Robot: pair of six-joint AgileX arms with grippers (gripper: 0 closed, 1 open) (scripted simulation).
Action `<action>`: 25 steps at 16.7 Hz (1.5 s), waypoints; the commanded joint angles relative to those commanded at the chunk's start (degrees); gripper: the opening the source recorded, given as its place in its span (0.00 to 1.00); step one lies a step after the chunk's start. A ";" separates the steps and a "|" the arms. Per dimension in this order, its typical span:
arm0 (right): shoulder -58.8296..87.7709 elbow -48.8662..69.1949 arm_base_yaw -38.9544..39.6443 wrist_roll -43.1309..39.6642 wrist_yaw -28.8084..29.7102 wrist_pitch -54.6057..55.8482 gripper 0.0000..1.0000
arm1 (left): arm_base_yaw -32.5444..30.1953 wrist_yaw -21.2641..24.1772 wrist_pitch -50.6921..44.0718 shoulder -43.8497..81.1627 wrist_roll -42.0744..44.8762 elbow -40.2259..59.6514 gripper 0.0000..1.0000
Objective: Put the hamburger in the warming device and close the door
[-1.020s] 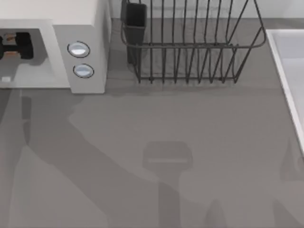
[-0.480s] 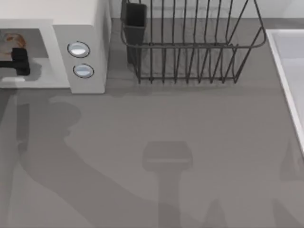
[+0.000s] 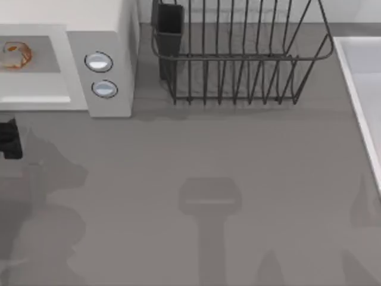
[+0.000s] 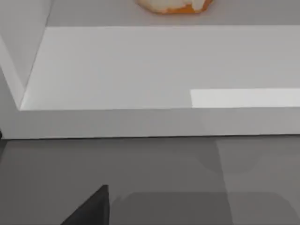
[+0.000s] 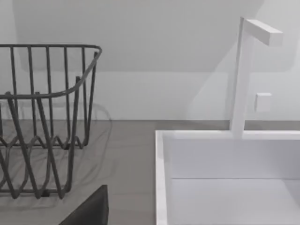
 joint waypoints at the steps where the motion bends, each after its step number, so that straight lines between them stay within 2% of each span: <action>1: 0.00 0.00 0.00 0.00 0.00 0.00 1.00 | 0.65 0.20 1.08 -1.39 0.10 -2.11 1.00; 4: 0.00 0.00 0.00 0.00 0.00 0.00 1.00 | 1.60 0.42 2.53 -3.05 0.25 -4.73 1.00; 10: 0.00 0.00 0.00 0.00 0.00 0.00 1.00 | 1.25 0.28 0.21 -4.74 0.17 -3.72 1.00; 21: 0.00 0.00 0.00 0.00 0.00 0.00 1.00 | 1.24 -0.01 -28.27 -24.21 0.07 3.22 1.00; 25: 0.00 0.00 0.00 0.00 0.00 0.00 1.00 | 1.30 -0.02 -31.16 -27.00 0.06 4.72 1.00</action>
